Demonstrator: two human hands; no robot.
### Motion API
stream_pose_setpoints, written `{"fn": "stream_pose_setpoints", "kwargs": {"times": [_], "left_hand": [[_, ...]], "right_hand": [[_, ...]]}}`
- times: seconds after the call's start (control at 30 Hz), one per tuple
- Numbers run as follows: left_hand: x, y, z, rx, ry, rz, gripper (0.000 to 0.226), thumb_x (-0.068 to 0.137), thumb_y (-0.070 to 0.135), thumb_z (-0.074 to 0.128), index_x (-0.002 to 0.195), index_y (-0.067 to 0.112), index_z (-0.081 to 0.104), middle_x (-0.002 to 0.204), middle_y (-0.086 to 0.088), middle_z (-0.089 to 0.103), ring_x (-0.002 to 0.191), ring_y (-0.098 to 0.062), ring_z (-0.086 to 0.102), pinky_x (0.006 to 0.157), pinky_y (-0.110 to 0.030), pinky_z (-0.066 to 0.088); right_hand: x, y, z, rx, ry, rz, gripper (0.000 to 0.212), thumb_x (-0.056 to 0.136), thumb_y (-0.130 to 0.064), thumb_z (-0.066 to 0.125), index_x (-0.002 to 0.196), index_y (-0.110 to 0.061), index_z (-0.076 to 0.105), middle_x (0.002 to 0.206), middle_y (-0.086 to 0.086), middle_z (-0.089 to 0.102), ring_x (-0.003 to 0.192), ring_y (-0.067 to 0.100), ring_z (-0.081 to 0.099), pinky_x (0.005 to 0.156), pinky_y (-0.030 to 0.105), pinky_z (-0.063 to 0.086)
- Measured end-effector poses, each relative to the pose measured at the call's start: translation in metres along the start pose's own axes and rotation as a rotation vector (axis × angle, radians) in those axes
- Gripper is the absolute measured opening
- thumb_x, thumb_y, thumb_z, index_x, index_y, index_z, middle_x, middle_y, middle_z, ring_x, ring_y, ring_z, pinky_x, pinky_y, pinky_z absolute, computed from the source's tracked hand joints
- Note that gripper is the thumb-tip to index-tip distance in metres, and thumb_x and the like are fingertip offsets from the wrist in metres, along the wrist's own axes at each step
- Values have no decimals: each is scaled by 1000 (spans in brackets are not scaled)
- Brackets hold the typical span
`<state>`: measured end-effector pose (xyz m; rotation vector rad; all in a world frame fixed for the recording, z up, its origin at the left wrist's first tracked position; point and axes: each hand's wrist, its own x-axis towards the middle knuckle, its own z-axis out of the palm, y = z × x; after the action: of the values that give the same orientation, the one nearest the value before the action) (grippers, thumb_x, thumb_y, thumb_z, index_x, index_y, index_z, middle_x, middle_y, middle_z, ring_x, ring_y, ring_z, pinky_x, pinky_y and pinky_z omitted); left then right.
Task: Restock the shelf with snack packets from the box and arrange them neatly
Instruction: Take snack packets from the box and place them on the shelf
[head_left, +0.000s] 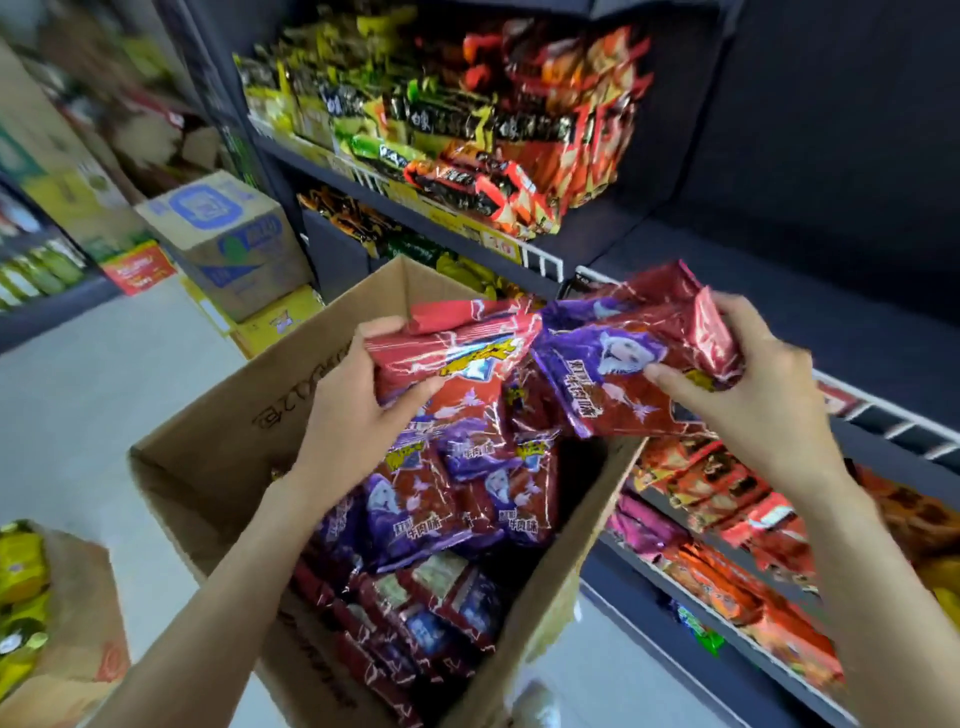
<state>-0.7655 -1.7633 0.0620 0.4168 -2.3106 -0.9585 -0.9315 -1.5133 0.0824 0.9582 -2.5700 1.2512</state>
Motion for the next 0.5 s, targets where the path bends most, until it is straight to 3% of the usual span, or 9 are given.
{"fn": "stream_pose_setpoints", "kwargs": {"times": [0.07, 0.13, 0.2, 0.3, 0.37, 0.43, 0.5], "left_hand": [[10, 28, 17, -70, 55, 75, 49, 78, 24, 70, 115, 33, 39, 103, 19, 57, 93, 18, 55, 80, -2, 41], [18, 55, 38, -135, 88, 138, 49, 78, 27, 67, 116, 31, 37, 107, 6, 59, 95, 8, 58, 80, -6, 45], [26, 82, 62, -183, 111, 197, 48, 79, 28, 67, 114, 37, 36, 108, 9, 58, 97, 2, 58, 81, -10, 47], [36, 129, 99, -222, 110, 307, 50, 82, 22, 71, 112, 38, 34, 108, 21, 51, 96, 6, 54, 80, -11, 47], [38, 161, 125, -219, 93, 411, 51, 82, 20, 71, 116, 34, 37, 111, 15, 51, 99, 2, 54, 83, -19, 48], [37, 194, 152, -217, 60, 531, 52, 80, 19, 72, 118, 30, 39, 113, 10, 51, 101, 1, 52, 83, -14, 46], [36, 224, 179, -202, 52, 613, 54, 79, 24, 73, 119, 27, 37, 114, 10, 51, 101, -7, 56, 81, -18, 46]], "right_hand": [[-17, 4, -34, -22, 103, -14, 57, 72, -39, 74, 122, -29, 48, 89, -11, 64, 78, 12, 63, 72, 34, 51], [-35, 11, -69, -94, 205, -40, 57, 72, -35, 76, 122, -32, 48, 90, -10, 65, 80, 14, 64, 71, 37, 52], [-53, 18, -103, -182, 299, -54, 59, 71, -31, 77, 122, -36, 47, 91, -12, 62, 83, 16, 64, 70, 37, 50], [-76, 33, -152, -298, 413, -60, 60, 71, -30, 78, 125, -32, 51, 94, -16, 57, 80, 9, 57, 66, 30, 46], [-91, 44, -184, -373, 463, -60, 60, 72, -30, 80, 125, -27, 53, 95, -16, 56, 79, 6, 54, 65, 26, 44], [-103, 55, -213, -443, 509, -66, 58, 73, -30, 79, 124, -24, 53, 96, -12, 60, 79, 8, 55, 64, 25, 45], [-113, 68, -236, -537, 526, -90, 55, 75, -31, 77, 124, -24, 53, 102, -5, 66, 82, 13, 61, 64, 27, 48]]}}
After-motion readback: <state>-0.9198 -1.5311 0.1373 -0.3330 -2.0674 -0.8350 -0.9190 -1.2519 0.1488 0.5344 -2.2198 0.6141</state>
